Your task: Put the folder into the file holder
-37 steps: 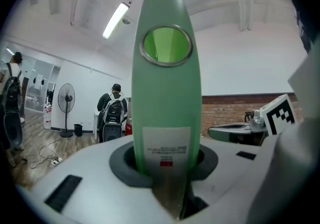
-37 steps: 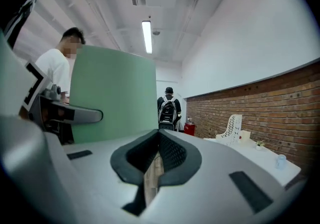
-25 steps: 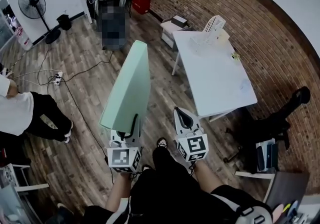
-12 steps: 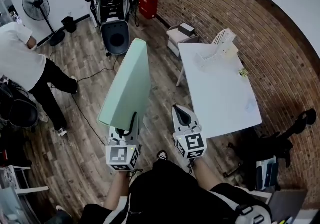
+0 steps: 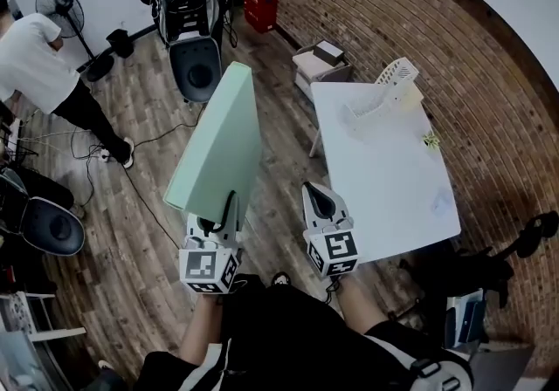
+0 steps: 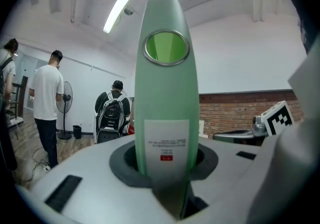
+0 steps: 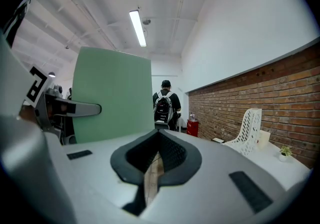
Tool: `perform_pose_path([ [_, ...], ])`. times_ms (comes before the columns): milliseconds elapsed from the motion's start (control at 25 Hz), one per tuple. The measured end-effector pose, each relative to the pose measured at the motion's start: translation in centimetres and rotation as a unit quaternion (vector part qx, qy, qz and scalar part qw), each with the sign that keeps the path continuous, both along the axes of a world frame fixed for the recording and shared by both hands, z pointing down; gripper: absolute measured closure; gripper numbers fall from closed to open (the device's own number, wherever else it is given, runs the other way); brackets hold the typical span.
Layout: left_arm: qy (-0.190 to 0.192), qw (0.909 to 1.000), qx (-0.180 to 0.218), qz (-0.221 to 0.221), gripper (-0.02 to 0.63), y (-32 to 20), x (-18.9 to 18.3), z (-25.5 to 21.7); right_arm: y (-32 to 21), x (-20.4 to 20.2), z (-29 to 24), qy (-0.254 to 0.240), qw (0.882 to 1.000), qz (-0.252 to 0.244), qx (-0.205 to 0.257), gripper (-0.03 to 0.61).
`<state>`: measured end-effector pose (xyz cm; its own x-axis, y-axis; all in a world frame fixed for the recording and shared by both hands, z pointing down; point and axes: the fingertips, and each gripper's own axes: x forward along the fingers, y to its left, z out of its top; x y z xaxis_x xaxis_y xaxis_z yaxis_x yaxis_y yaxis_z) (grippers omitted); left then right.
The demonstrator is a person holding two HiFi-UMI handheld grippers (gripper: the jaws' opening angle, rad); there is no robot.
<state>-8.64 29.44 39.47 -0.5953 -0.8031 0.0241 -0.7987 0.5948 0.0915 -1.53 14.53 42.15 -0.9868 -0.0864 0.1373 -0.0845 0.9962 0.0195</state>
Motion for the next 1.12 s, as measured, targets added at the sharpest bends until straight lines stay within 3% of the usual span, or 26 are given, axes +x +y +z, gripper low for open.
perform_pose_path([
  [280, 0.000, 0.9998, -0.003, 0.020, 0.492, -3.0, -5.0, -0.2, -2.5, -4.5, 1.0, 0.012, 1.000, 0.014, -0.010, 0.571],
  [680, -0.003, 0.9950, -0.001, 0.100, 0.492, -9.9, -15.5, -1.2, -7.4, -13.8, 0.8, 0.020, 0.997, 0.071, -0.006, 0.570],
  [1120, 0.003, 0.9730, -0.006, 0.231, 0.491, -16.0, -23.0, -1.4, -11.0, -18.6, 0.9, 0.022, 0.979, 0.202, -0.023, 0.569],
])
